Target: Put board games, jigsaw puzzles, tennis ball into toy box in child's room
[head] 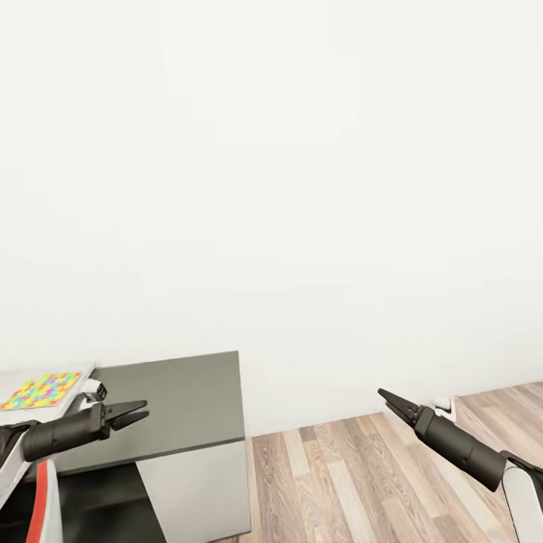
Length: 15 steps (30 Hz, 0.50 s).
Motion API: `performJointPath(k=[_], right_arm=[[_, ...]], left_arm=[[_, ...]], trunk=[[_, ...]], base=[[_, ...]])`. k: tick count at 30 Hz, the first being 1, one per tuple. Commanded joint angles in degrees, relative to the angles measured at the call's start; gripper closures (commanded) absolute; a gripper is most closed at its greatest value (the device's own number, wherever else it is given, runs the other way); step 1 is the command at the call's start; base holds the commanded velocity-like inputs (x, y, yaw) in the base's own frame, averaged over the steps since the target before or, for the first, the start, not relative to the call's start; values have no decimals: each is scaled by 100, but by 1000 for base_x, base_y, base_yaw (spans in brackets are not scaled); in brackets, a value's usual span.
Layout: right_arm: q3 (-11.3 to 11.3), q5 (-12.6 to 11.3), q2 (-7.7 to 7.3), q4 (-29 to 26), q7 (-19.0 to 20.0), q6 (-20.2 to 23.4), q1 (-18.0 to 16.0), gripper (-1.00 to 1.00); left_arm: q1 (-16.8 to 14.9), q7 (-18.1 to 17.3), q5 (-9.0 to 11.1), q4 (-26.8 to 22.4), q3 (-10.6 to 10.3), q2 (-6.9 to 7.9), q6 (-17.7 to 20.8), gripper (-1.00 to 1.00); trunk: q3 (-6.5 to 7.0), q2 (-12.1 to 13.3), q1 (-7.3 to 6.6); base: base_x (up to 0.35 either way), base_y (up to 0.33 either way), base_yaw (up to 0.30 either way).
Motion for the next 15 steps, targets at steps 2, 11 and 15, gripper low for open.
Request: performJointPath(k=[2,11,15], right_arm=[[-6,13,1,6,22,21,-5,-100],[-12,14,1,66,18,12,-5,-100],[-14,10,1,88,18,11,-5,-100]], left_arm=[[1,-8,12,-2,4,-2,59,-100],[8,-19,36,-2,0,-2,41,-100],[9,-18,35,-2,-1,-10,39,-100]], trunk=[[-4,-5,2],[-4,-5,2],[-4,-5,2]], base=[[0,0,-280],[0,0,-280],[0,0,-280]])
